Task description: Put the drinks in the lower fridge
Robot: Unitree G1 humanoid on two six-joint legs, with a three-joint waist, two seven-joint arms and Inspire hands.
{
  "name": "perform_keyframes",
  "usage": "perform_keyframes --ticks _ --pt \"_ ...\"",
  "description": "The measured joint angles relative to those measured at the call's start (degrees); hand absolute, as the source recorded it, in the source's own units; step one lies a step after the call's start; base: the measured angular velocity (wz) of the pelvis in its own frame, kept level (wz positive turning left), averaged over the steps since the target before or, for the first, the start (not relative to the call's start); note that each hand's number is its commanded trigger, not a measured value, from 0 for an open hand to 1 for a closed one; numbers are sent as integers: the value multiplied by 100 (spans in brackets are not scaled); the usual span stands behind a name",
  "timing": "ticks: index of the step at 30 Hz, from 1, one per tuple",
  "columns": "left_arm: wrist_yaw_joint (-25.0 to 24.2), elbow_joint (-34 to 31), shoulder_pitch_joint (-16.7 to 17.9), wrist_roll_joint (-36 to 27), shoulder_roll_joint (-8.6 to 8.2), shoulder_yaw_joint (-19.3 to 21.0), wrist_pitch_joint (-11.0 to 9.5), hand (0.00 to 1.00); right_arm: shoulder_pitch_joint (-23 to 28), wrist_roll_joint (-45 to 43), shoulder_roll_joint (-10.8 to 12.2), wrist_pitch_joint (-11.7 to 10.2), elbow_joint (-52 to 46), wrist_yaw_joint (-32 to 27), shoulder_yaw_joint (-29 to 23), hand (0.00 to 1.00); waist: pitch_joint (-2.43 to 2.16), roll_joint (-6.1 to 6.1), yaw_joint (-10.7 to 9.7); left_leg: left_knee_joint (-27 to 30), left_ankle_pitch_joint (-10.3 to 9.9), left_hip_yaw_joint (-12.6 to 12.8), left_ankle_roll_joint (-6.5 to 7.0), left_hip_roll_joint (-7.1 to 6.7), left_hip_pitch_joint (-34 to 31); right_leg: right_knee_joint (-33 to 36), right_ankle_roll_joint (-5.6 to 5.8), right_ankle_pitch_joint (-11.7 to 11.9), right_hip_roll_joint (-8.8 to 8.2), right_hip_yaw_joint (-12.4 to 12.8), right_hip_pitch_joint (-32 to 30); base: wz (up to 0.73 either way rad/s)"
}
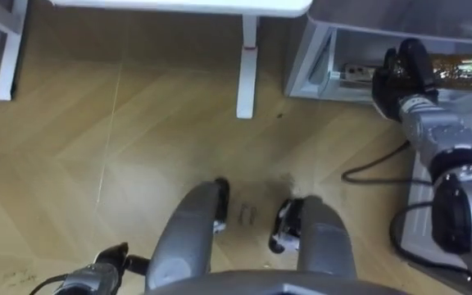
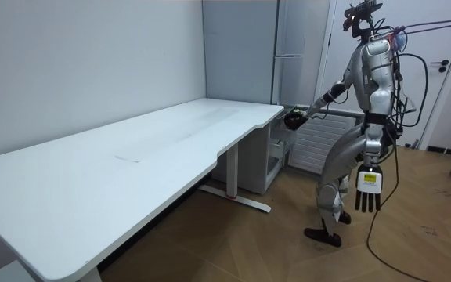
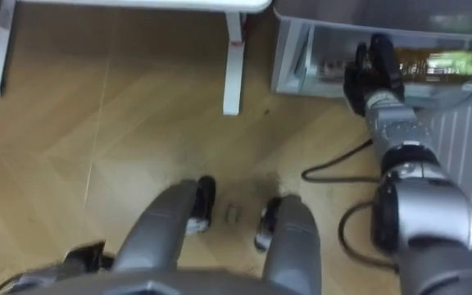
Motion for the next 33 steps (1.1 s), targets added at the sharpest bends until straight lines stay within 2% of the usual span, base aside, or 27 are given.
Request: perform_keyframes --ticks 3,10,16,23,24,25,26,27,33 --pt "68 2 -30 -13 5 -4 -17 0 -69 -112 -54 -140 -70 -50 63 100 0 -19 73 204 -66 27 -8 -2 -198 229 -63 -55 -3 9 -216 -2" --pt "103 -4 -44 -212 28 -113 -14 0 -232 -221 -66 -144 -66 -271 77 100 -5 -25 146 958 -345 28 -28 5 -769 976 -141 -388 -127 29 -729 5" --pt "255 -8 -44 -223 32 -140 -6 0 -441 -239 -67 -143 -67 -362 79 100 -9 -16 237 1321 -484 19 -55 46 -1062 1282 -148 -494 -109 92 -996 -1" --pt "347 -24 -44 -219 35 -170 -13 0 -848 -352 -95 -142 -68 -519 69 100 -10 -2 218 1446 -532 39 -25 6 -1155 1423 -101 -557 -118 145 -1090 2" --pt "357 -24 -44 -219 37 -179 -13 0 -901 -361 -101 -142 -68 -524 69 71 -11 2 226 1464 -547 39 -23 6 -1156 1432 -98 -566 -117 149 -1090 0" --pt "378 -24 -44 -219 37 -179 -13 0 -939 -365 -110 -142 -68 -524 69 53 -13 6 233 1471 -556 39 -18 6 -1156 1432 -93 -571 -116 149 -1083 0" --pt "387 -24 -44 -221 37 -180 -14 0 -946 -370 -116 -142 -69 -524 69 4 -14 7 236 1471 -559 40 -13 5 -1153 1431 -89 -573 -117 149 -1078 0" --pt "399 -26 -41 -223 37 -181 -16 0 -946 -390 -128 -145 -69 -532 70 0 -15 10 249 1472 -565 46 -5 3 -1144 1430 -83 -575 -120 154 -1070 0" --pt "430 -32 -33 -218 45 -185 -23 0 -941 -451 -136 -165 -69 -641 71 0 -44 133 261 1448 -570 68 1 2 -1106 1417 -72 -578 -120 173 -1044 0"
